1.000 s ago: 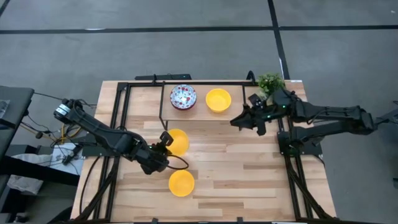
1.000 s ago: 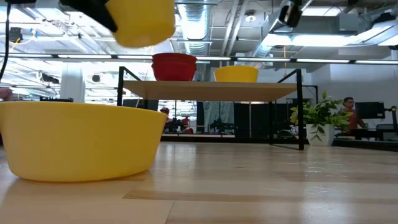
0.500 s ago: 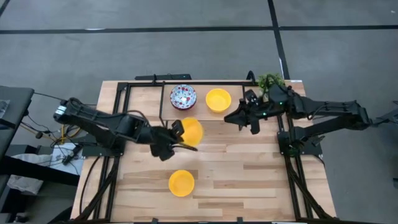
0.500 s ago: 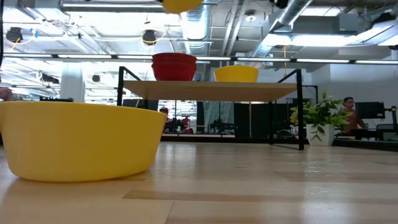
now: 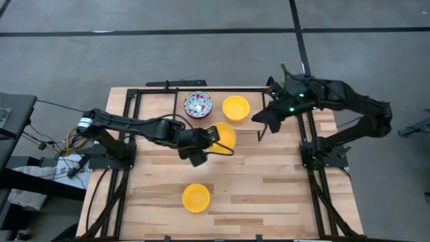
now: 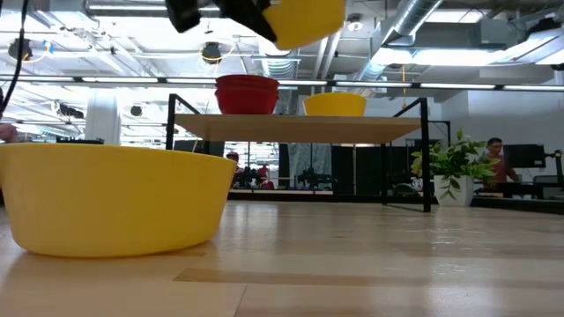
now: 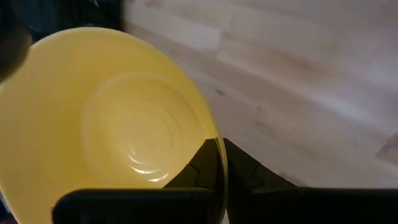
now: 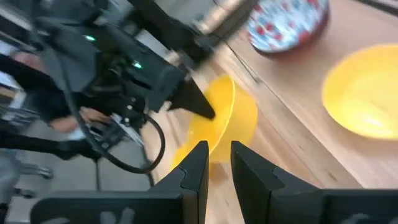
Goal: Pick & Place Mini bowls
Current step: Stack the top yellow bowl on the yellow bowl on the shelf
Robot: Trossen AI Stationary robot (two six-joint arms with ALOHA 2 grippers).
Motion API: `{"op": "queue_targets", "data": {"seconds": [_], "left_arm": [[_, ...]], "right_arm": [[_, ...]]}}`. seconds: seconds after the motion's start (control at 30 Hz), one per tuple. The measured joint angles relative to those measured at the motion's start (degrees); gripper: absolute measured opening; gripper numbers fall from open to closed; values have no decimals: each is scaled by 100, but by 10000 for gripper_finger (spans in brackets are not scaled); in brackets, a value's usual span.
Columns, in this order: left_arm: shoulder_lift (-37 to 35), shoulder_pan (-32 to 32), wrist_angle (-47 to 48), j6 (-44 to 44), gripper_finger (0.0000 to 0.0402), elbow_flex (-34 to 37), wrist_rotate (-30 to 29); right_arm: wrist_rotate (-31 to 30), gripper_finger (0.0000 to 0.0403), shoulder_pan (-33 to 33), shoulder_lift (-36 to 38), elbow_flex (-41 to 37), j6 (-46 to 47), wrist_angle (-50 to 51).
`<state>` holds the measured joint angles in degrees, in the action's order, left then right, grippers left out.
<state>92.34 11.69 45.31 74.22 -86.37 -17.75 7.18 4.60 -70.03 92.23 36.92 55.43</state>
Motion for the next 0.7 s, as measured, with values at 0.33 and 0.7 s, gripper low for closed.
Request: {"op": "queue_targets", "data": {"seconds": [0.33, 0.7], "left_arm": [[236, -166, -38, 397, 8, -336, -195], [177, -68, -36, 312, 8, -356, -32]], "right_arm": [[-179, 58, 85, -1464, 1651, -137, 1755], [-160, 58, 286, -2245, 2183, -219, 1995]]}}
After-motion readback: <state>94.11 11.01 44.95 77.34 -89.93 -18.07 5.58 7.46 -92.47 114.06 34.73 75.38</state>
